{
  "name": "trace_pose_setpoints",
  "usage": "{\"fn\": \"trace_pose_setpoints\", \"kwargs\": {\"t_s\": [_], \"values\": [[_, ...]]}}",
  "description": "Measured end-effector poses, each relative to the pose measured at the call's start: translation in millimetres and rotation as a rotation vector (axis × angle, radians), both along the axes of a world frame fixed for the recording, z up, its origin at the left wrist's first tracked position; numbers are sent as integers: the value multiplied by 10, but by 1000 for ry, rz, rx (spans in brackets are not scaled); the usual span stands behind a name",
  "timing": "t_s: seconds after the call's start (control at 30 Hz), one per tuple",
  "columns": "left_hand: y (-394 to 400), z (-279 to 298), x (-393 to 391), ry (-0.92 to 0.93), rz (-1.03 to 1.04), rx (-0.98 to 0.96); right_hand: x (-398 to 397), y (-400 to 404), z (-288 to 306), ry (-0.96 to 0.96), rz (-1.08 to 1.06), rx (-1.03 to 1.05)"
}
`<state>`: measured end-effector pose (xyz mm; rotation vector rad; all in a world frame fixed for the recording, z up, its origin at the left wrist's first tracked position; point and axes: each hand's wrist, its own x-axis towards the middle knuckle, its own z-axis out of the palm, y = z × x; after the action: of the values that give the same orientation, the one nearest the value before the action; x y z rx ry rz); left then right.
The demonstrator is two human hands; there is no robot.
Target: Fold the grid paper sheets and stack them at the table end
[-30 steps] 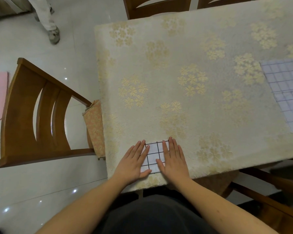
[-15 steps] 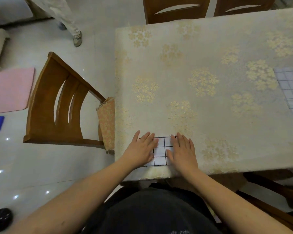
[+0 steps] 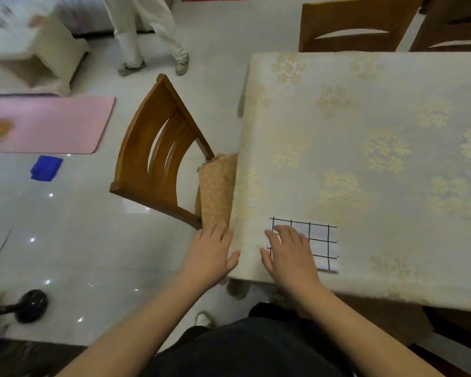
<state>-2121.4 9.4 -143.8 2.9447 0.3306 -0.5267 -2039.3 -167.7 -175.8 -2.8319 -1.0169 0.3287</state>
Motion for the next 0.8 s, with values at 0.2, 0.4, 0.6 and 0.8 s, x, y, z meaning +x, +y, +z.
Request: {"fn": "trace_pose_setpoints", "kwargs": {"t_s": [0.2,0.4,0.6,0.8], "values": [[490,130,-795,-108,136,6,-533,657,168,-5,124,12],[1189,95,-1696,-174,230,0,-1294,1458,378,19,204,10],[1861,197,-2489,-230,252,24,-1943,2185,612,42,241,10],[2316,316,-2841,-276,313,47,-2247,2692,807,-3,343,9]]}}
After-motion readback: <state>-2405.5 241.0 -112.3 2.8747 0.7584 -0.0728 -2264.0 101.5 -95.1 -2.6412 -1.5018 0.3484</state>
